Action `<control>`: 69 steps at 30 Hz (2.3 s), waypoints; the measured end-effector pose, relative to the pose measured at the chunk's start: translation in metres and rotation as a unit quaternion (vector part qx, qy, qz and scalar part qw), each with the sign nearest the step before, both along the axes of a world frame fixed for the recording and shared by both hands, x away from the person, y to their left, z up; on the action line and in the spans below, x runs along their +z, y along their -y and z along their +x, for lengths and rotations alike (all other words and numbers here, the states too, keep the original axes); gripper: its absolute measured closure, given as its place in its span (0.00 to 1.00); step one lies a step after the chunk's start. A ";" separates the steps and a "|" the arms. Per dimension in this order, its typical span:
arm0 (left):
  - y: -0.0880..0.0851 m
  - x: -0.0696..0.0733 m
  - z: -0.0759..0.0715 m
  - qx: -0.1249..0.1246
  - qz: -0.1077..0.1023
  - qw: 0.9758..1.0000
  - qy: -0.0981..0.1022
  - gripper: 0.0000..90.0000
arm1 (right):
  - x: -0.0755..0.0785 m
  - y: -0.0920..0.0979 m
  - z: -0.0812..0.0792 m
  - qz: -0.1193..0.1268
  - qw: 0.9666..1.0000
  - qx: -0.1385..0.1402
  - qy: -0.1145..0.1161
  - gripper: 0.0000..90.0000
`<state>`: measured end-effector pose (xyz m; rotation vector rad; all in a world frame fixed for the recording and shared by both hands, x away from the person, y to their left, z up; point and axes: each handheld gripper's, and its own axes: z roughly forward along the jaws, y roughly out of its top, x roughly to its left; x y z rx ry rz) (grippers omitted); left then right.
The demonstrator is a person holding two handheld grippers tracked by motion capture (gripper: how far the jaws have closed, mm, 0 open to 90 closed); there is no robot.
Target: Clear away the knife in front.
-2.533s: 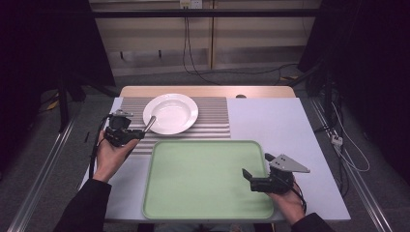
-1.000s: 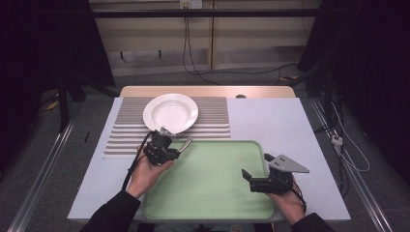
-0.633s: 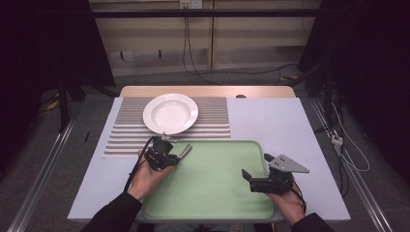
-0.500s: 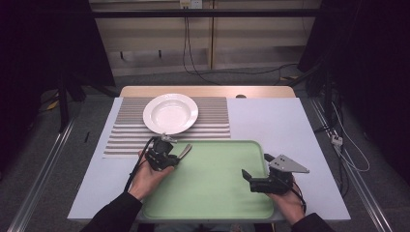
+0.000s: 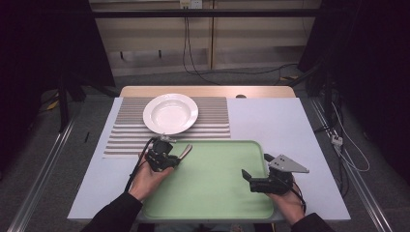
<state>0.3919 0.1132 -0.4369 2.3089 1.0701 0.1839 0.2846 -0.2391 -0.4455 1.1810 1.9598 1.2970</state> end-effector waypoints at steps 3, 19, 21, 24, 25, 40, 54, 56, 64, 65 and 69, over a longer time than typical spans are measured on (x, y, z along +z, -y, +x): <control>0.002 -0.001 0.000 0.003 -0.004 1.000 -0.006 0.88 | 0.000 0.000 0.000 -0.001 1.000 0.001 0.001 0.02; 0.004 -0.001 -0.014 0.011 -0.017 1.000 -0.015 0.88 | 0.000 0.000 0.001 0.000 1.000 0.003 0.000 0.02; 0.004 -0.001 -0.018 0.005 -0.014 1.000 -0.017 0.88 | 0.000 0.000 0.001 0.000 1.000 0.003 0.001 0.02; 0.002 -0.001 -0.020 0.002 -0.019 1.000 -0.019 0.87 | 0.000 -0.001 0.001 0.000 1.000 0.003 0.000 0.02; 0.001 -0.001 -0.020 -0.004 -0.023 0.999 -0.024 0.86 | 0.000 -0.001 0.001 0.000 1.000 0.004 0.000 0.02; 0.017 0.009 -0.020 -0.076 -0.011 0.996 0.047 0.20 | -0.001 -0.001 0.003 0.004 1.000 0.008 -0.001 0.02; 0.031 -0.005 -0.027 -0.119 -0.006 0.992 0.046 1.00 | 0.000 0.001 -0.001 0.003 1.000 0.002 -0.001 0.02; 0.031 -0.005 -0.027 -0.116 0.005 0.992 0.053 1.00 | 0.000 0.002 -0.002 0.003 1.000 0.002 -0.001 0.02; 0.022 -0.004 -0.020 -0.099 0.017 0.993 0.058 1.00 | 0.000 0.002 -0.003 0.002 1.000 -0.001 -0.001 0.02; 0.022 -0.004 -0.020 -0.093 0.024 0.993 0.062 1.00 | 0.000 0.002 -0.003 0.002 1.000 -0.001 -0.001 0.02; 0.018 -0.004 -0.018 -0.090 0.025 0.994 0.060 1.00 | 0.000 0.001 -0.003 0.003 1.000 0.001 -0.002 0.02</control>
